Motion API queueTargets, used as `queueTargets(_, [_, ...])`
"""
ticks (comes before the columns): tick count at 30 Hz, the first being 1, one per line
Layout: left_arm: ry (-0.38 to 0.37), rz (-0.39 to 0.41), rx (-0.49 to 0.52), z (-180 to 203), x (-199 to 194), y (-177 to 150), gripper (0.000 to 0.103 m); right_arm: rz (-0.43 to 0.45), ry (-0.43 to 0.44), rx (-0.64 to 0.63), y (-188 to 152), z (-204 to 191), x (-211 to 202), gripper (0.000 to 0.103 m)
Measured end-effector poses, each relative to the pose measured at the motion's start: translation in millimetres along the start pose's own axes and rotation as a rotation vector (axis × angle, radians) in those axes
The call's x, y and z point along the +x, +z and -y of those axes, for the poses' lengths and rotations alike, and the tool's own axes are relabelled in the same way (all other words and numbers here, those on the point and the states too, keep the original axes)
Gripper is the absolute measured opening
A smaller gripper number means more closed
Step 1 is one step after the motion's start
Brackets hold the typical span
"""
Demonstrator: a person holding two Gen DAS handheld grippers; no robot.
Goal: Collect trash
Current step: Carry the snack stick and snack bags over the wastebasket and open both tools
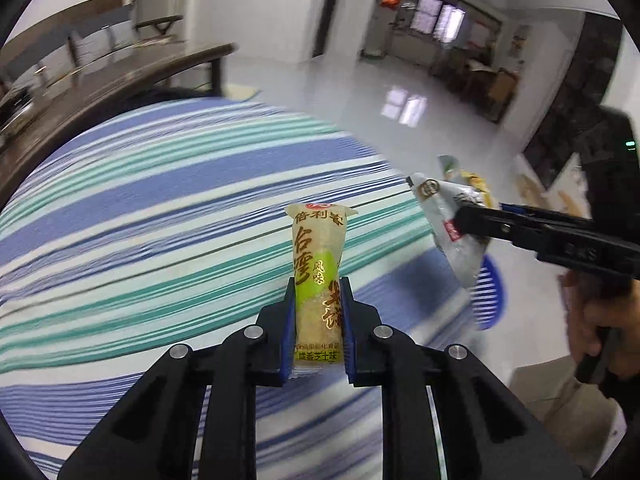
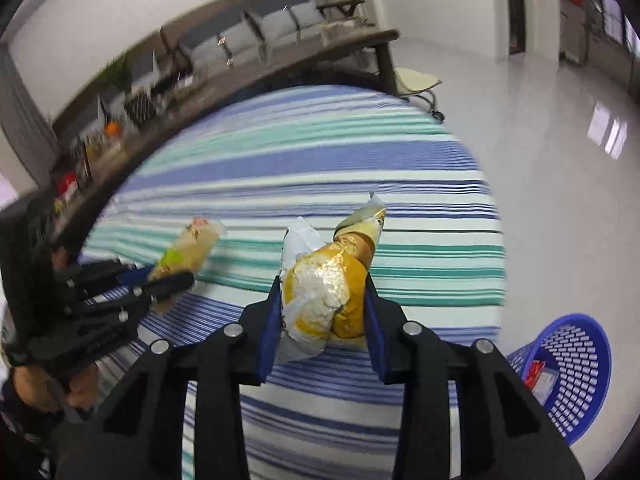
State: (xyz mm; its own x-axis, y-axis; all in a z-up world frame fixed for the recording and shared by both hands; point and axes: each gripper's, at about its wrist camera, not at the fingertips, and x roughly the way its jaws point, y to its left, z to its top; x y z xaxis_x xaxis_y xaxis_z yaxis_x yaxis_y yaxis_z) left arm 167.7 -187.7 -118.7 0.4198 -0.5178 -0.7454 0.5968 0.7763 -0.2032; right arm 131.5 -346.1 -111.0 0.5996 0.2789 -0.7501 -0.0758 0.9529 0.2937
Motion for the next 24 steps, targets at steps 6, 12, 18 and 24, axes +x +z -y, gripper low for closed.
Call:
queueTargets(6, [-0.194, -0.014, 0.081, 103, 21, 26, 0.018, 0.047, -0.073, 0.136, -11, 104, -83, 0.036])
queueTargets(12, [-0.285, -0.109, 0.155, 207, 84, 30, 0.018, 0.023, -0.226, 0.256, -42, 210, -122, 0.036])
queueTargets(18, [-0.262, -0.252, 0.165, 265, 195, 17, 0.018, -0.062, -0.295, 0.334, -75, 287, -104, 0.036])
queueTargets(24, [-0.227, -0.345, 0.131, 285, 293, -3, 0.019, -0.147, -0.285, 0.455, -108, 364, -56, 0.036])
